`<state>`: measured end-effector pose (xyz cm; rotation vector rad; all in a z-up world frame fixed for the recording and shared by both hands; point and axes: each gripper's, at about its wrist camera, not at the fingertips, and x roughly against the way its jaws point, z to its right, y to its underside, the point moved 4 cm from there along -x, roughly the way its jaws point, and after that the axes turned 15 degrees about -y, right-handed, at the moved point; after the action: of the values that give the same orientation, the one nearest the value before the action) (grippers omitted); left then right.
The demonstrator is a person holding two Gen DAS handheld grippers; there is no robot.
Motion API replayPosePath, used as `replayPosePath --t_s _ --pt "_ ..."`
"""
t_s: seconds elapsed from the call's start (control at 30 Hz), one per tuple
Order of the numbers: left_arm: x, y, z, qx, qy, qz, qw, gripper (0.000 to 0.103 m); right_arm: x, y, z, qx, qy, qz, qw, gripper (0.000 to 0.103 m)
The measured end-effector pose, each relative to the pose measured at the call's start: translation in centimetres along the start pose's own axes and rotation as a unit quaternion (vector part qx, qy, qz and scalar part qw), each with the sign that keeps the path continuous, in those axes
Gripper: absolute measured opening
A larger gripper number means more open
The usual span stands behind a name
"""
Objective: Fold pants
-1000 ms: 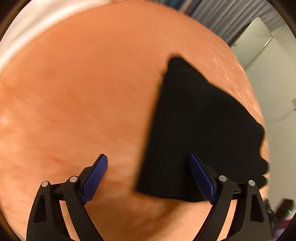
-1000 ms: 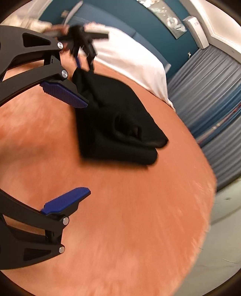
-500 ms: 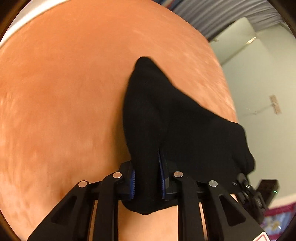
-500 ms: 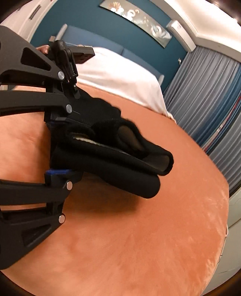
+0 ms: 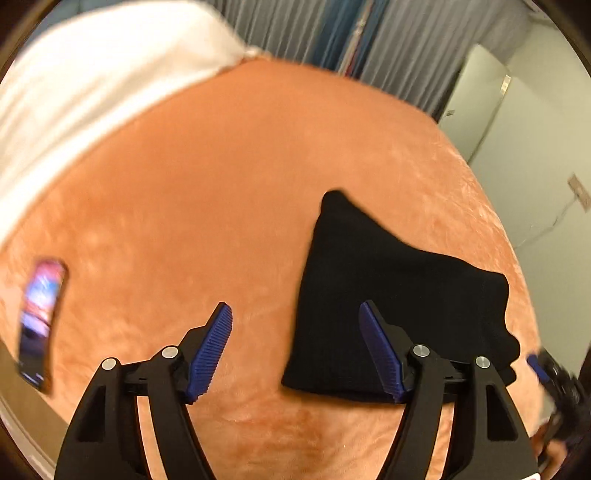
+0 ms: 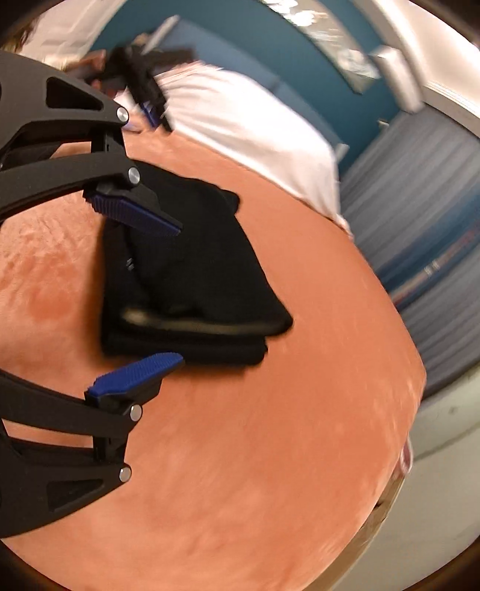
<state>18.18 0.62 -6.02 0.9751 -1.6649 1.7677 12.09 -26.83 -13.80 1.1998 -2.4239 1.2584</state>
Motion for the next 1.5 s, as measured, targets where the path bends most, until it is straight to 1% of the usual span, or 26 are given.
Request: replayPosePath --t_s 0.03,0.07,0.13,0.2,0.27,0.4,0.47,0.5,0.57,0.6,0.73,0.87,0.9,0.93,0.97,1.03,1.07,1.1,1.13,1.17,1.23,1.3,1.37,1.4,1.47,1.5 --pt "0.3 -0.3 0.4 -0.015 -0.002 0.007 0.9999 0.072 -1.8 0.0 -0.2 0.013 0.011 -0.029 0.999 0.050" --pt "0.7 -0.2 0.9 -0.032 -0.004 0.012 0.9994 0.073 -3.4 0.3 -0.2 0.025 0.036 -0.058 0.997 0.027" --pt "1.4 0.5 1.9 -0.065 -0.007 0.015 0.9978 0.073 -2.8 0.1 -1.8 0.044 0.026 -0.047 0.998 0.025" --pt "1.9 0.9 2.8 -0.090 -0.014 0.029 0.9954 0.073 1.1 -0.3 -5.2 0.076 0.005 -0.006 0.997 0.025" --pt "2.1 0.9 4.1 -0.105 -0.014 0.041 0.9936 0.074 3.6 0.1 -5.9 0.085 -0.007 0.004 0.996 0.025" --pt "0.2 1.8 7.0 -0.121 0.017 0.012 0.9925 0.078 -0.6 4.1 0.3 0.045 0.070 -0.077 0.994 0.030" --pt "-0.8 2.4 8.1 -0.130 0.021 -0.006 0.9913 0.078 0.7 4.0 0.6 -0.008 0.013 -0.033 0.999 0.033" --pt "-1.1 2.6 8.4 -0.135 0.015 -0.011 0.9907 0.078 2.3 3.3 0.1 -0.011 -0.008 -0.009 1.000 0.035" --pt "-1.5 3.0 8.5 -0.139 0.014 -0.018 0.9900 0.078 4.8 1.2 -0.7 0.009 -0.004 0.031 0.999 0.059" --pt "-1.7 3.1 8.5 -0.139 0.017 -0.020 0.9899 0.078 5.1 0.0 -0.6 0.013 -0.002 0.033 0.999 0.059" --pt "-2.5 3.7 9.5 -0.145 0.009 -0.027 0.9890 0.078 2.6 -4.8 1.4 0.009 0.003 0.007 1.000 0.060" --pt "-3.2 4.9 11.0 -0.165 0.003 -0.037 0.9857 0.078 -4.5 -6.6 3.8 0.004 0.032 -0.049 0.998 0.058" --pt "-3.6 5.2 11.3 -0.170 -0.004 -0.040 0.9845 0.078 -6.0 -6.7 4.1 0.001 0.030 -0.059 0.998 0.049" --pt "-3.8 5.6 11.4 -0.174 -0.010 -0.041 0.9839 0.078 -6.5 -6.8 3.9 0.001 0.026 -0.061 0.998 0.017" --pt "-4.0 5.8 11.5 -0.177 -0.016 -0.041 0.9832 0.078 -5.6 -6.9 3.2 0.000 0.004 -0.044 0.999 0.007" --pt "-4.2 6.1 11.6 -0.185 -0.019 -0.039 0.9818 0.082 -2.0 -7.0 1.6 0.021 -0.005 0.016 1.000 0.007" --pt "-4.3 6.2 11.7 -0.188 -0.018 -0.036 0.9814 0.085 -1.2 -6.9 2.4 0.020 0.002 0.037 0.999 0.007" --pt "-4.5 6.4 11.8 -0.189 -0.011 -0.033 0.9813 0.088 -1.5 -6.6 3.6 0.010 0.015 0.033 0.999 0.007" --pt "-4.7 6.6 12.0 -0.191 -0.003 -0.033 0.9810 0.088 -2.8 -5.8 5.9 -0.010 0.038 0.000 0.999 0.010" --pt "-4.8 6.8 12.2 -0.195 -0.004 -0.030 0.9803 0.088 -3.8 -4.7 7.7 -0.037 0.041 -0.029 0.998 0.020" --pt "-4.4 6.8 12.7 -0.209 -0.021 -0.016 0.9776 0.087 -1.8 -4.3 7.3 -0.054 0.007 0.001 0.998 0.031" --pt "-3.2 6.3 12.5 -0.205 -0.009 -0.007 0.9787 0.087 1.4 -4.4 6.6 -0.046 -0.001 0.034 0.998 0.031" --pt "-1.8 5.0 11.6 -0.174 0.025 -0.006 0.9844 0.087 4.3 -4.1 7.2 -0.044 0.008 0.060 0.997 0.031" --pt "-1.3 4.0 11.0 -0.153 0.041 -0.007 0.9874 0.087 5.5 -3.5 8.0 -0.046 0.030 0.058 0.997 0.031" --pt "-1.3 2.7 10.6 -0.127 0.050 -0.014 0.9906 0.087 4.9 -2.6 8.5 -0.014 0.087 0.018 0.996 0.031" --pt "-1.6 2.1 10.8 -0.115 0.053 -0.022 0.9917 0.087 4.1 -2.1 7.8 0.002 0.090 0.001 0.996 0.031"
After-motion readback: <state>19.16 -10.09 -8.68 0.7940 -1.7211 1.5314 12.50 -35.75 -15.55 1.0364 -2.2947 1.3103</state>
